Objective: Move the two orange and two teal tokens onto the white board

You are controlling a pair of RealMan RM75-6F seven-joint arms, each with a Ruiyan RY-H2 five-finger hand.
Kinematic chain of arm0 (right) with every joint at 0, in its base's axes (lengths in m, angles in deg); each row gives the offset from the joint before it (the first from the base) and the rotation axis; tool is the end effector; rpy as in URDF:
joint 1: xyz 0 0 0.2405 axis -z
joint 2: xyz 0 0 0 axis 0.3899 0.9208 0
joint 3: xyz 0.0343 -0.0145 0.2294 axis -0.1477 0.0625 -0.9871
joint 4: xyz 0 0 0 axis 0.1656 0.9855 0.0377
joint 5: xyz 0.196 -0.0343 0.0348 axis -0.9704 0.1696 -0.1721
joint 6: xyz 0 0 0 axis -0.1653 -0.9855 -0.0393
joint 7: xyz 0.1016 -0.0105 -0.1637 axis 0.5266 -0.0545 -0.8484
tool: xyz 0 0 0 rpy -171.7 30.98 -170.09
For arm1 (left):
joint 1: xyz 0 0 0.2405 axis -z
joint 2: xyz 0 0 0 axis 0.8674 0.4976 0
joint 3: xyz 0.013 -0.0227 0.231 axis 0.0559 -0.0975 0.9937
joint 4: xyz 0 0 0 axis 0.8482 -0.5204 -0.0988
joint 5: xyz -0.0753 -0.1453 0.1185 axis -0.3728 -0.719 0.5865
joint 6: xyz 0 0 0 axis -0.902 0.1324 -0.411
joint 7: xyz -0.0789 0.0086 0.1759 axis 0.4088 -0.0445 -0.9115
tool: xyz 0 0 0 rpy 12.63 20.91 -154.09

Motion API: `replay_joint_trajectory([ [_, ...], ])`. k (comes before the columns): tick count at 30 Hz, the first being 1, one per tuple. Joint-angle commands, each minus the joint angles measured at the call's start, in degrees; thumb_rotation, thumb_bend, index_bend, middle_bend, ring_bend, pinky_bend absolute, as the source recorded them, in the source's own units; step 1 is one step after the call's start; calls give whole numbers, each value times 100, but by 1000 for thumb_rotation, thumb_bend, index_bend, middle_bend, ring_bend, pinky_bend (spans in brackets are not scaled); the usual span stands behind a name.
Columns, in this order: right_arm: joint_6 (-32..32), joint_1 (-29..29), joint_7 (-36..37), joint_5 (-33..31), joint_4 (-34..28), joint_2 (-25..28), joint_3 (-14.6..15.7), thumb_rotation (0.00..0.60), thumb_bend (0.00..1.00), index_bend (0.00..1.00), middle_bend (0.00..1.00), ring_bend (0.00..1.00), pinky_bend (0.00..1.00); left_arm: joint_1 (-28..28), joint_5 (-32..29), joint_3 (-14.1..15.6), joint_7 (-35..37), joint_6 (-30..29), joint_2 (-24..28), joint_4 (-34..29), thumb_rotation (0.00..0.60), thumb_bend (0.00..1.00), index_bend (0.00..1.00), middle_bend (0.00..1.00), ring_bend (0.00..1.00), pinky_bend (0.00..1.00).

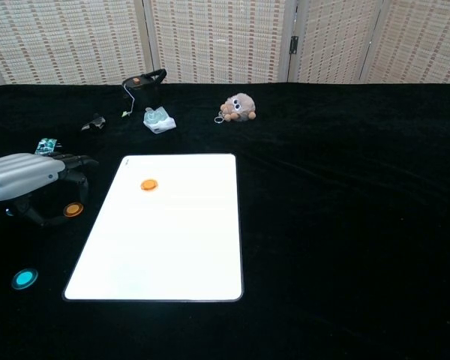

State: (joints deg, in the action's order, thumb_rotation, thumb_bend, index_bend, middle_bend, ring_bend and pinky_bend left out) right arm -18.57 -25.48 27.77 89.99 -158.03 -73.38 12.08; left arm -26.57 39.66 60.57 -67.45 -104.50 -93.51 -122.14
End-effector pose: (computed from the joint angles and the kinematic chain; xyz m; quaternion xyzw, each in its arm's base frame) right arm -0.3014 -0.2117 0.1597 0.5886 -0.4092 0.4124 0.5622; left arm -0.2279 0.3430 -0.0216 -0.7744 -0.3518 -0.2864 0.4411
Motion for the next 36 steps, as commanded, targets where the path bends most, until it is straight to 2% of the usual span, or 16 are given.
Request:
replay_joint_trajectory([
  [1, 2, -3, -6, 2, -4, -2, 1, 600, 454, 35, 1, 0, 0, -6, -6, -7, 16, 13, -6, 15, 600, 419, 441, 75, 0, 0],
  [8, -17, 11, -19, -2, -25, 6, 6, 600, 454, 35, 1, 0, 0, -26, 44, -29, 182, 8, -83, 170, 600, 423, 518, 75, 0, 0],
  [13, -26, 19, -25, -4, -28, 9, 9, 600, 454, 35, 1, 0, 0, 13, 114, -86, 232, -26, -49, 134, 600, 433, 525, 75, 0, 0],
  [22, -20, 13, -13, -8, -20, 15, 5, 600, 454, 35, 1, 0, 0, 474, 41, -509, 133, 241, -12, -228, 600, 435, 522, 75, 0, 0],
  [31, -11, 40, 57, -78, 45, 18, 1, 600, 454, 35, 1, 0, 0, 1044, -359, -873, -106, 801, -391, -103, 600, 435, 518, 75, 0, 0],
  [36, -1, 52, 85, -108, 76, 12, -1, 600, 454, 35, 1, 0, 0, 1264, -545, -955, -266, 994, -586, 20, 600, 435, 516, 75, 0, 0],
])
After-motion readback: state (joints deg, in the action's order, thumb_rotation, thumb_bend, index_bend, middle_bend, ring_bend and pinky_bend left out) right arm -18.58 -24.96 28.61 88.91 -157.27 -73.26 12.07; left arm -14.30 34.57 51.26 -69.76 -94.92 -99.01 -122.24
